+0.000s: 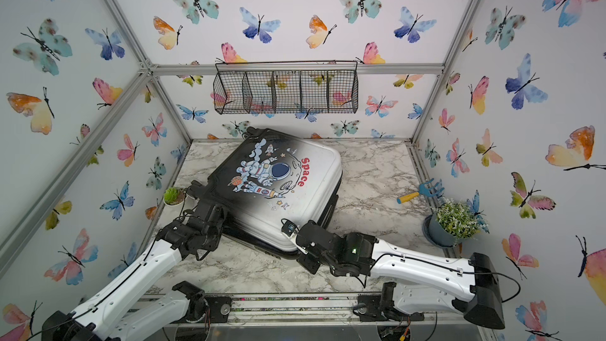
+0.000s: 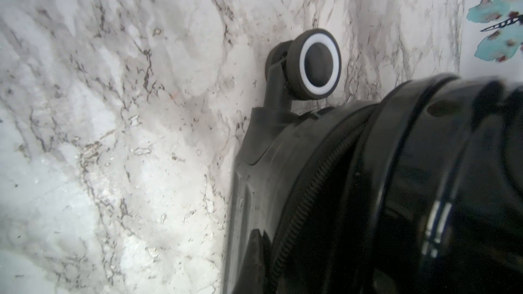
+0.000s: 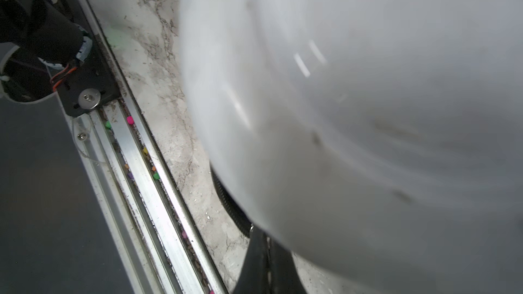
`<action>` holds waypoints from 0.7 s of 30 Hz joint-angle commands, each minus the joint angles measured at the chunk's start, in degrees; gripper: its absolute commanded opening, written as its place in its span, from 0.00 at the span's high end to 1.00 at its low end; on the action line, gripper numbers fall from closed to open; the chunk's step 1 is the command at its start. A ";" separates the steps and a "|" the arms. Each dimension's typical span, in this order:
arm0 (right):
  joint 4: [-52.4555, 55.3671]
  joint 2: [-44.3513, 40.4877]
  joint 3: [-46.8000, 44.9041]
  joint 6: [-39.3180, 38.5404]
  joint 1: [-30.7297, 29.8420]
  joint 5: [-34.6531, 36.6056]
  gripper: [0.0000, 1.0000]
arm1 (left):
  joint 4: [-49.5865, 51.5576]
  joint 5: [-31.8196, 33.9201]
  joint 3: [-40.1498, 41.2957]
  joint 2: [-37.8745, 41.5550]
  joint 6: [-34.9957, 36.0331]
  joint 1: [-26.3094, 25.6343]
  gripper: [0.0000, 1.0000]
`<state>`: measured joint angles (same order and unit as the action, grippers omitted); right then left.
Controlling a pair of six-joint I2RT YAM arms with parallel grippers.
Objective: Close the suitcase zippers
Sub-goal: Adjust the suitcase at the center of the board.
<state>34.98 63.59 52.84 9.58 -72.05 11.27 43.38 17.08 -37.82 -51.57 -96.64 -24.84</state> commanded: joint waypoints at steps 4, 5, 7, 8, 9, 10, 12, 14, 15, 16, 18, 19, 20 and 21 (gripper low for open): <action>-0.20 -2.18 0.51 4.90 0.86 2.47 0.96 | 4.23 -3.98 4.11 6.80 -5.77 0.52 1.00; -0.28 -1.83 0.32 5.95 0.86 1.35 0.96 | 3.96 -4.57 4.22 6.58 -5.91 0.16 1.00; -0.02 -1.06 -0.31 8.04 0.86 -0.68 0.97 | 3.29 -5.27 4.12 5.68 -6.38 -0.99 1.00; 0.26 -0.75 -0.62 9.27 0.86 -1.65 0.97 | 2.32 -5.62 4.06 5.07 -6.46 -1.67 1.00; -0.04 -0.54 -0.92 10.26 0.86 -2.82 0.97 | 1.22 -5.89 3.93 4.37 -6.78 -2.67 1.00; -0.45 -0.41 -1.42 10.89 0.82 -3.48 0.97 | 0.34 -6.04 3.71 3.71 -7.21 -3.62 1.00; -0.46 -0.72 -2.74 12.39 0.90 -1.66 0.96 | -1.45 -5.93 2.69 1.13 -7.13 -5.95 1.00; -2.14 -2.64 -4.47 11.54 1.05 2.40 0.96 | -1.19 -5.03 0.76 -1.53 -5.53 -7.14 0.99; -2.78 -3.72 -4.92 10.62 2.05 3.42 0.96 | -0.29 -4.03 -0.36 -2.67 -4.12 -7.15 0.91; -2.78 -4.08 -4.94 9.81 3.67 3.06 0.96 | 0.85 -2.56 -1.27 -3.35 -2.50 -7.15 0.83; -1.12 -4.08 -4.42 8.20 7.08 1.65 0.96 | 4.53 -0.18 -2.87 -4.06 -0.64 -7.15 0.70; -1.17 -4.29 -4.48 8.13 7.48 1.86 0.96 | 5.67 0.65 -3.12 -3.83 -0.13 -7.15 0.65; -2.01 -4.69 -4.82 7.76 7.82 1.76 0.97 | 6.39 1.40 -3.13 -3.35 0.65 -7.15 0.58; -1.88 -4.80 -4.94 7.88 8.09 1.94 0.96 | 6.67 2.21 -3.06 -2.53 1.38 -7.07 0.50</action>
<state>33.82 60.05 48.36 18.41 -65.19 11.11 47.79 17.08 -39.70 -55.53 -98.30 -31.75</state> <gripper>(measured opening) 0.054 0.406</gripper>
